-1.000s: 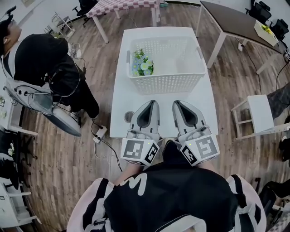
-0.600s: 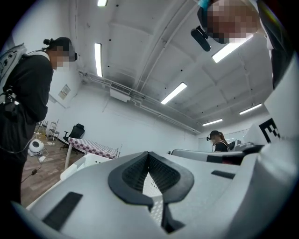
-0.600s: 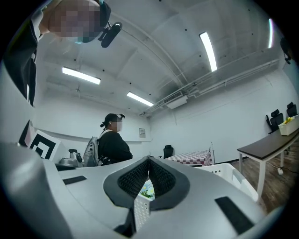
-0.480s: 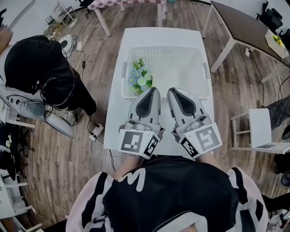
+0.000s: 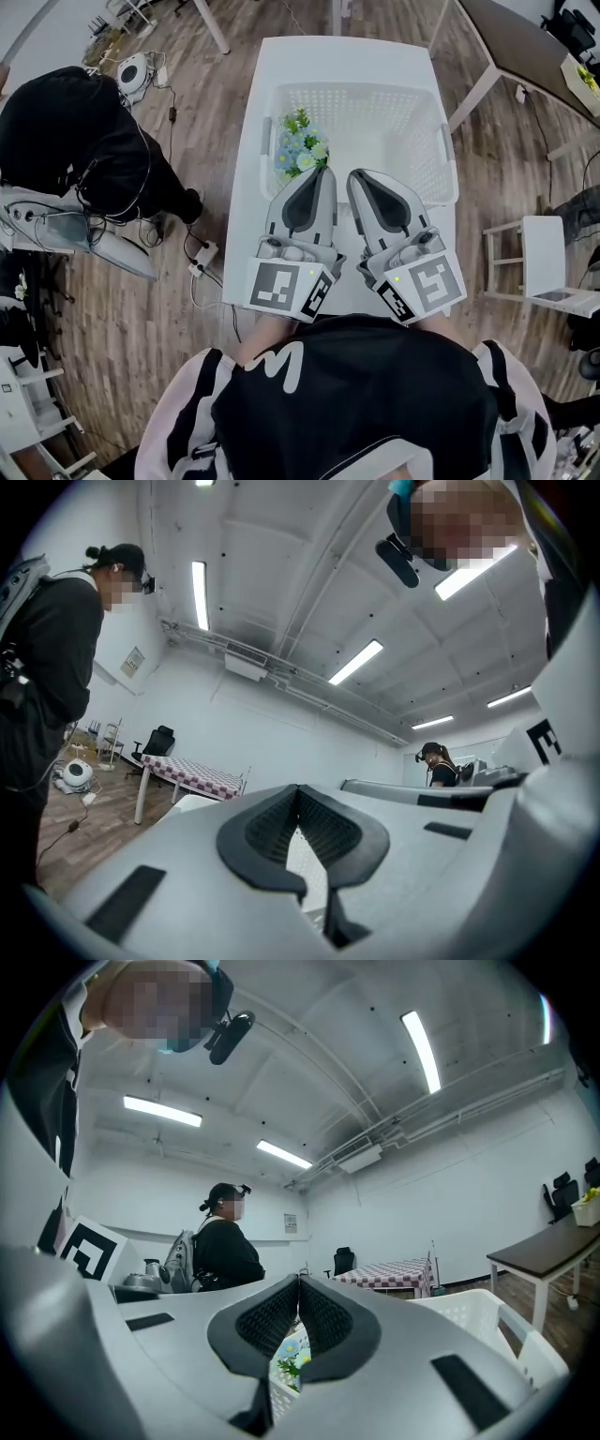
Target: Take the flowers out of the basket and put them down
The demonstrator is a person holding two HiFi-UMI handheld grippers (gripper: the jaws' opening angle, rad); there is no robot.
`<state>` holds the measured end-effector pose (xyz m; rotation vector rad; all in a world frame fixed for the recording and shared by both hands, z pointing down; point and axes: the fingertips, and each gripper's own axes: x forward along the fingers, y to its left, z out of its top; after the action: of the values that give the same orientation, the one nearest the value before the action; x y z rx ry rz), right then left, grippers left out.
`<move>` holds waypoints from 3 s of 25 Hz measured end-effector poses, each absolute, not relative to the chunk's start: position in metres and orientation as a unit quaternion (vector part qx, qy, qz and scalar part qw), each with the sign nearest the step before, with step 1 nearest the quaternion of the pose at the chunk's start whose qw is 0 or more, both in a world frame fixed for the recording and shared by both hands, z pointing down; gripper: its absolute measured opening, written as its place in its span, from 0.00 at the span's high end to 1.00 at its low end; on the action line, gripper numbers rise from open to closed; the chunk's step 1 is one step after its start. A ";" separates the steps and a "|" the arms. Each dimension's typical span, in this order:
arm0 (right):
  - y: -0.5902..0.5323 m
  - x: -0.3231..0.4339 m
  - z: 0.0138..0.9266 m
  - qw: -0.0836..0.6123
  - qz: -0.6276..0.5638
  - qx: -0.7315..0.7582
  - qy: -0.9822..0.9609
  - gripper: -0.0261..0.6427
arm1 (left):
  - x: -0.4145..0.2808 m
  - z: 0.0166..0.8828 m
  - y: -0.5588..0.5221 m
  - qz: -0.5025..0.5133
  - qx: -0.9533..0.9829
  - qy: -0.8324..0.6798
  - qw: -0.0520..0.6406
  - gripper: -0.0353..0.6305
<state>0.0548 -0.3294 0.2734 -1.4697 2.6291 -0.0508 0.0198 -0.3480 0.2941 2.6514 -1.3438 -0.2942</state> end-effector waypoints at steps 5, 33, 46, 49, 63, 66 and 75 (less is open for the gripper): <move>-0.337 0.053 0.260 0.065 -0.012 -0.478 0.876 0.93 | 0.018 0.286 -0.356 -0.105 0.887 -0.442 0.080 0.95; -0.440 0.055 0.287 -0.158 0.025 -0.362 0.918 0.93 | 0.003 0.282 -0.371 -0.104 0.875 -0.468 0.073 0.95; -0.469 0.044 0.374 -0.260 -0.038 -0.298 0.918 0.93 | -0.023 0.272 -0.377 -0.135 0.847 -0.508 0.076 0.95; -0.475 0.054 0.389 -0.280 -0.054 -0.296 0.911 0.93 | -0.029 0.272 -0.377 -0.134 0.844 -0.514 0.069 0.95; -0.482 0.048 0.471 -0.353 -0.168 -0.257 0.884 0.77 | -0.040 0.277 -0.382 -0.145 0.833 -0.528 0.078 0.95; -0.484 0.050 0.485 -0.353 -0.218 -0.258 0.873 0.76 | -0.041 0.278 -0.382 -0.145 0.832 -0.529 0.079 0.95; -0.493 0.039 0.495 -0.348 -0.273 -0.285 0.851 0.74 | -0.041 0.279 -0.382 -0.142 0.830 -0.533 0.075 0.95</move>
<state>0.0389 -0.4925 0.4952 -1.1692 3.4951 -1.1199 -0.0411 -0.3824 0.2785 2.4919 -1.6008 -0.4253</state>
